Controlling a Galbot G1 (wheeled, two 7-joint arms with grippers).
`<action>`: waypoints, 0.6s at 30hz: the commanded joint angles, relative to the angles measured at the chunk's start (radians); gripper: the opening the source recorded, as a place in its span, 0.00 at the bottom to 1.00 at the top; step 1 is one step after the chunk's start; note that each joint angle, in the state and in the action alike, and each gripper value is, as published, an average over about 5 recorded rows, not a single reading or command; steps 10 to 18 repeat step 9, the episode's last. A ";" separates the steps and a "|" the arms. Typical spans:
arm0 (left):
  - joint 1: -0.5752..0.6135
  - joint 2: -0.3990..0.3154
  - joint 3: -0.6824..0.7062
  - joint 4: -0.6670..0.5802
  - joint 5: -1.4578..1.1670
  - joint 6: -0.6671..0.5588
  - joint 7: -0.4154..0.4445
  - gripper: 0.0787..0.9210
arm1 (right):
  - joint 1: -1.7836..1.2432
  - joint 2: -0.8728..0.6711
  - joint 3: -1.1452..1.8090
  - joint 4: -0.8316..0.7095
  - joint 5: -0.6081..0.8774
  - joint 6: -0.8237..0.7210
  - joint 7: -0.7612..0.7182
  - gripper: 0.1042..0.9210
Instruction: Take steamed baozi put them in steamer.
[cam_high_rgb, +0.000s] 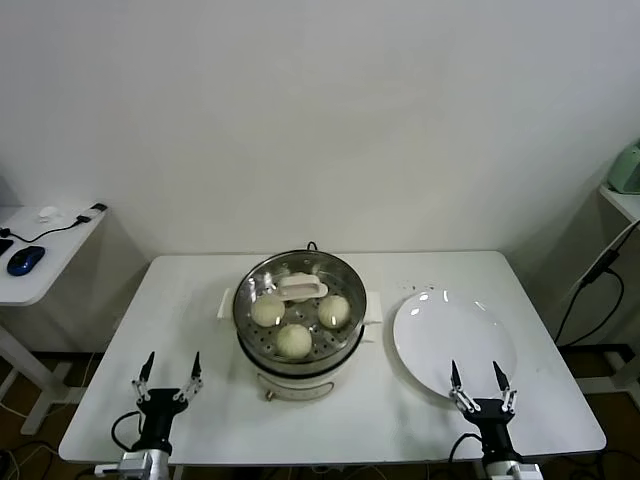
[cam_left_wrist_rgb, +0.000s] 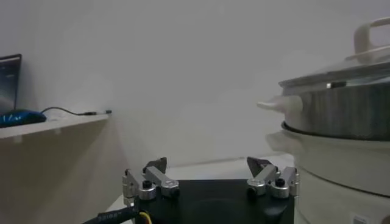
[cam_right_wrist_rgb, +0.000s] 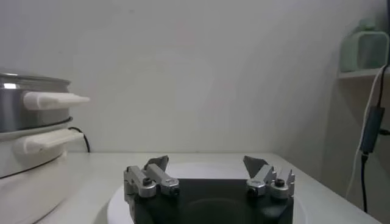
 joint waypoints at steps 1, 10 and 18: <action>0.000 0.003 -0.005 0.030 -0.017 -0.029 -0.005 0.88 | 0.000 0.001 0.000 0.004 0.001 -0.005 0.001 0.88; 0.011 0.003 -0.001 0.004 -0.030 -0.006 0.027 0.88 | 0.003 0.003 0.005 0.008 0.001 -0.007 0.000 0.88; 0.011 0.003 -0.001 0.004 -0.030 -0.006 0.027 0.88 | 0.003 0.003 0.005 0.008 0.001 -0.007 0.000 0.88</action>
